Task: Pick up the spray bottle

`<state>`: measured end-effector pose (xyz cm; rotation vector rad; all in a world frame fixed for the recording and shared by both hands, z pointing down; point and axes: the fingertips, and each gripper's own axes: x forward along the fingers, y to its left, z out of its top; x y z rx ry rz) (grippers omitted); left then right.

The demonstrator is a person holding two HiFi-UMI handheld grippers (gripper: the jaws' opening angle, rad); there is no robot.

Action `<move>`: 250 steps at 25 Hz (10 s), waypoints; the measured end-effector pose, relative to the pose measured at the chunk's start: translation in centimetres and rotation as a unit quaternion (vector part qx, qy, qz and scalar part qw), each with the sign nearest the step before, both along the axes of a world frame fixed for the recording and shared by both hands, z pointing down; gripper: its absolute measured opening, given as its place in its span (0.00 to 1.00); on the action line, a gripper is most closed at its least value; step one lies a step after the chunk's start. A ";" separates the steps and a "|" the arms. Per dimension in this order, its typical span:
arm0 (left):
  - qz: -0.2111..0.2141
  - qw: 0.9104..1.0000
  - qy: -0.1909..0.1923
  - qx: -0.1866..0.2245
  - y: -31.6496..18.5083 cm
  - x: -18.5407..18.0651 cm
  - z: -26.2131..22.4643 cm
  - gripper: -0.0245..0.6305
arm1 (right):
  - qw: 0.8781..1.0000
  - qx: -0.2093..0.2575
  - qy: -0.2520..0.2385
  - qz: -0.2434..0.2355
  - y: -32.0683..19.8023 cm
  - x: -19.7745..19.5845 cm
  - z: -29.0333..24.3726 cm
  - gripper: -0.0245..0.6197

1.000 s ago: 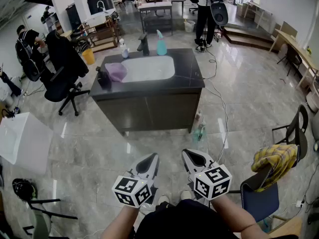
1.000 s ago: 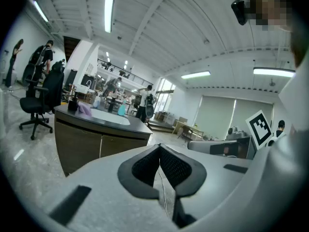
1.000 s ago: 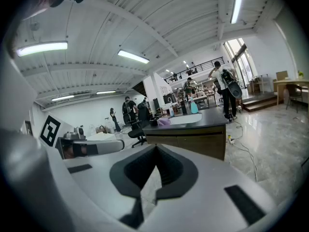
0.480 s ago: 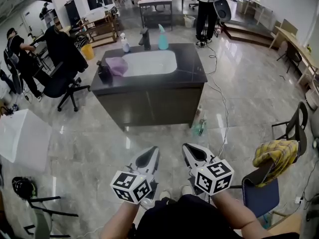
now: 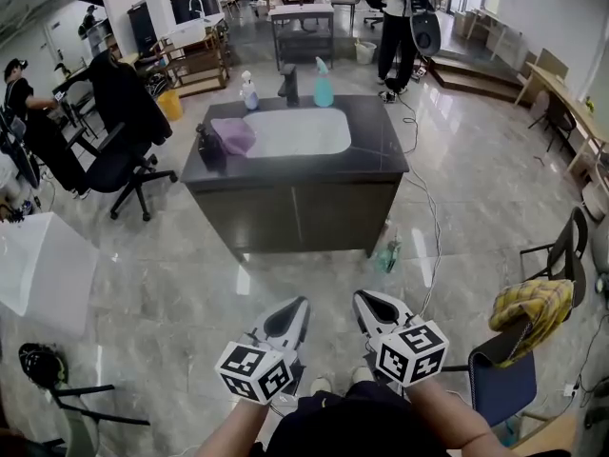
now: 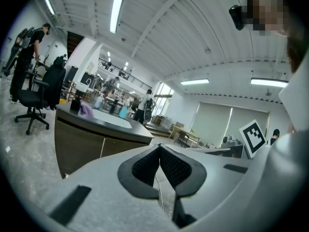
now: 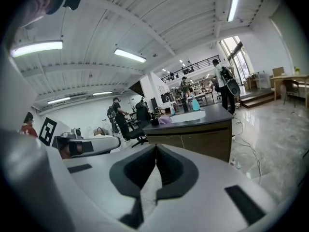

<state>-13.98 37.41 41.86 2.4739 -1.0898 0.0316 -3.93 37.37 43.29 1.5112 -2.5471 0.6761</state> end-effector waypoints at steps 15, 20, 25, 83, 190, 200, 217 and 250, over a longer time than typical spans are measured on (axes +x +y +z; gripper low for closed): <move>-0.025 1.000 -0.002 -0.012 -6.9 -0.8 1.4 0.05 | 1.000 -0.003 -0.002 -0.003 -7.8 0.3 1.3 0.05; -0.023 1.000 -0.006 -0.010 -11.7 2.1 1.5 0.05 | 1.000 -0.006 -0.008 -0.008 -12.4 2.7 1.6 0.05; -0.017 1.000 -0.006 -0.013 -15.6 5.3 2.1 0.05 | 1.000 -0.008 -0.015 -0.010 -16.9 5.1 1.9 0.05; 0.056 0.998 -0.010 -0.040 -46.9 5.1 3.9 0.05 | 1.000 -0.031 -0.008 0.000 -46.9 1.7 3.9 0.05; -0.055 0.995 -0.077 0.022 -86.6 13.0 7.1 0.05 | 0.981 0.122 0.150 -0.015 -93.6 7.6 5.1 0.42; -0.062 0.995 -0.078 0.022 -86.7 12.8 7.5 0.05 | 0.979 0.121 0.160 -0.016 -94.5 7.1 5.8 0.42; -0.064 0.995 -0.070 0.026 -84.8 12.6 6.3 0.05 | 0.980 0.119 0.157 -0.021 -92.4 8.0 4.7 0.42; -0.008 0.997 -0.041 0.059 -70.7 11.0 2.0 0.05 | 0.981 0.126 0.147 0.026 -74.9 8.9 0.0 0.42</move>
